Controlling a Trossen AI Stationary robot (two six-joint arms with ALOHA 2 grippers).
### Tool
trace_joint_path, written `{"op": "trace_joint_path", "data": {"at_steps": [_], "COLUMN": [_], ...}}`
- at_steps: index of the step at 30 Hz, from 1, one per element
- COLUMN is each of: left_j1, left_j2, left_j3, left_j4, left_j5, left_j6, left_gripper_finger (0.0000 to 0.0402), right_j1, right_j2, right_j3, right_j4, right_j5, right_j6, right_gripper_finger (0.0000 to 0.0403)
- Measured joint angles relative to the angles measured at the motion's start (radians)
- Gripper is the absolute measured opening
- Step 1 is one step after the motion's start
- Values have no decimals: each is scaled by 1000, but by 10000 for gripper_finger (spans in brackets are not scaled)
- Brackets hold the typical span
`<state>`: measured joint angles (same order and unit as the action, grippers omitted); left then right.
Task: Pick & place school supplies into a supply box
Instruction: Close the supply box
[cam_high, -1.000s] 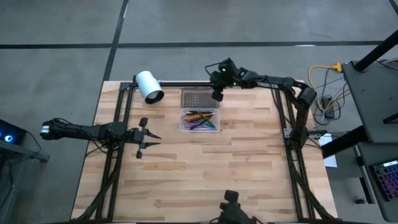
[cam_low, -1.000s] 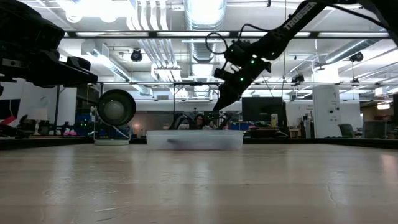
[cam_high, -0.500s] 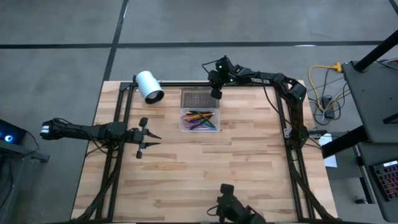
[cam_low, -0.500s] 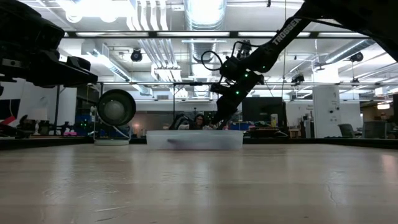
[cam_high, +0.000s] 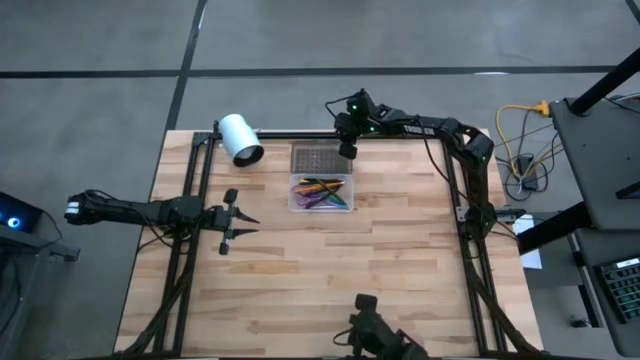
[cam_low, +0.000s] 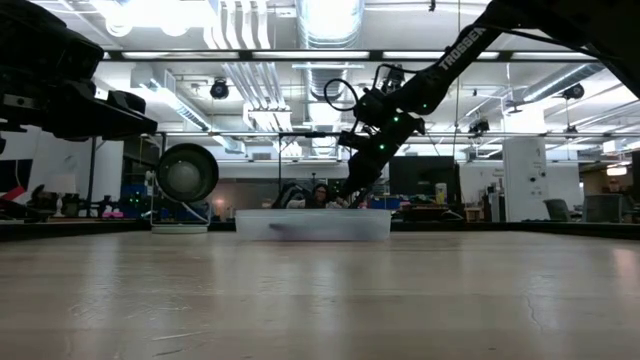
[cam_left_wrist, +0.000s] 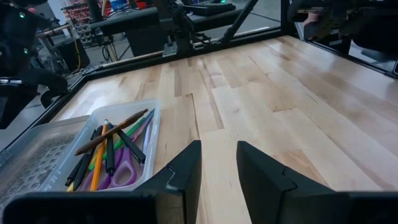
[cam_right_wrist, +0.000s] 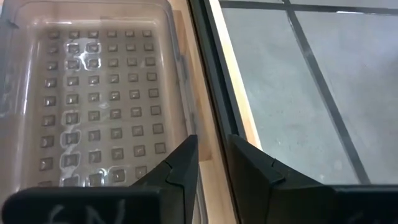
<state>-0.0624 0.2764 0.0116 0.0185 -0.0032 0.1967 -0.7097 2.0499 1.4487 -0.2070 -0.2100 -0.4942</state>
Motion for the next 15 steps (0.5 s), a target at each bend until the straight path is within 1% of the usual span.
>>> {"op": "trace_joint_path", "data": {"at_steps": [9,15], "left_j1": [0,0], "left_j2": [0,0], "left_j3": [0,0], "left_j4": [0,0], "left_j5": [0,0], "left_j6": [0,0], "left_gripper_finger": [86,86], "right_j1": [0,-2], "right_j2": [0,16], "right_j3": [0,0], "right_j4": [9,19], "right_j5": [0,0], "right_j6": [-20,0], "right_gripper_finger": [89,100]}}
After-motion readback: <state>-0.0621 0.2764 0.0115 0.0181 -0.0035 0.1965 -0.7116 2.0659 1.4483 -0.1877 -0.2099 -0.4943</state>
